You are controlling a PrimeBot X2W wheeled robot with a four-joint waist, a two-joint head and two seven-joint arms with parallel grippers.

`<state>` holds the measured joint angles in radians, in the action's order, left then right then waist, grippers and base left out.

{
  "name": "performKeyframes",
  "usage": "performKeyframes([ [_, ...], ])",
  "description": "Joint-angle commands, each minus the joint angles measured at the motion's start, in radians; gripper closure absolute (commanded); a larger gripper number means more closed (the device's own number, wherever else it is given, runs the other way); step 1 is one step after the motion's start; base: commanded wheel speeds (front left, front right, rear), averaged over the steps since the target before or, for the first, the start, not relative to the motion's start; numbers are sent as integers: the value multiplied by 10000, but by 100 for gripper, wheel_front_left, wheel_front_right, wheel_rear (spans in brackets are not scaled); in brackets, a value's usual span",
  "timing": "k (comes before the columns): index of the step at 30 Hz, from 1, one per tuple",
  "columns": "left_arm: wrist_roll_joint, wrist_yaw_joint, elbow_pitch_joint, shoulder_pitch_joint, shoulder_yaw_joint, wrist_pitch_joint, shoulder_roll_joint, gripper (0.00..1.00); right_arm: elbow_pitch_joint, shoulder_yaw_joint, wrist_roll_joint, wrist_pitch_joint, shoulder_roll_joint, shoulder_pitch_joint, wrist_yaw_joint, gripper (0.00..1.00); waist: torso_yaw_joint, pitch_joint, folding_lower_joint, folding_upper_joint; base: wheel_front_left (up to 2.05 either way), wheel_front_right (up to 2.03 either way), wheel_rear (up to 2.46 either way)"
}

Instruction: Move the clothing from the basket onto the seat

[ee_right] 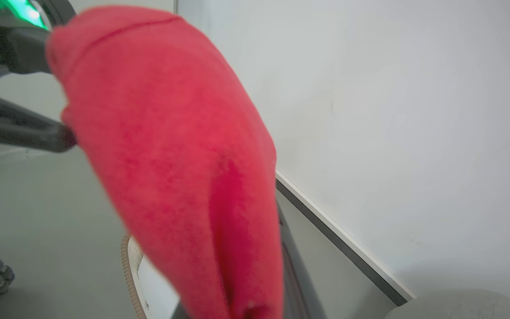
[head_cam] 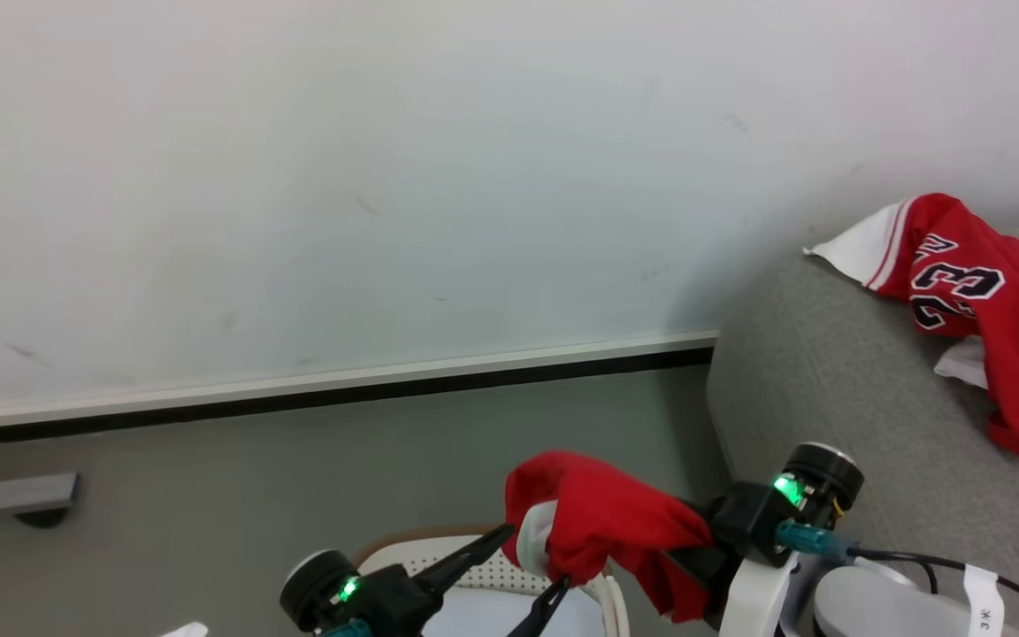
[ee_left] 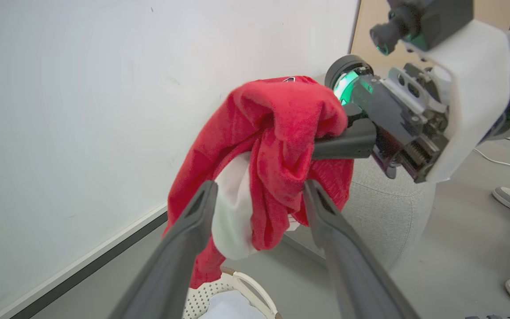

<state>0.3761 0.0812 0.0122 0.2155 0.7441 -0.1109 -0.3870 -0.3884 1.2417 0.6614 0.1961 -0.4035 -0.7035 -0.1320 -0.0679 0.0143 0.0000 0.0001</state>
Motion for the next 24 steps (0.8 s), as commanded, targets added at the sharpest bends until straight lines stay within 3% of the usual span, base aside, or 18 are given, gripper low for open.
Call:
performKeyframes([
  [1, 56, -49, -100, -76, -53, -144, 42, 0, -58, -177, 54, 127, -62, -83, 24, 100, -275, -104, 0, -1, 0, 0, 0],
  [15, 67, -130, -884, 269, 52, -674, 373, 0, 50, -1947, -489, 464, -412, 722, 24, 100, -2069, -568, 0, -1, 0, 0, 0],
  [24, 40, -98, -1173, 481, 168, -834, 503, 0, 380, -2554, -847, 275, -450, 1152, 24, 100, -2414, -767, 0, -1, 0, 0, 0],
])
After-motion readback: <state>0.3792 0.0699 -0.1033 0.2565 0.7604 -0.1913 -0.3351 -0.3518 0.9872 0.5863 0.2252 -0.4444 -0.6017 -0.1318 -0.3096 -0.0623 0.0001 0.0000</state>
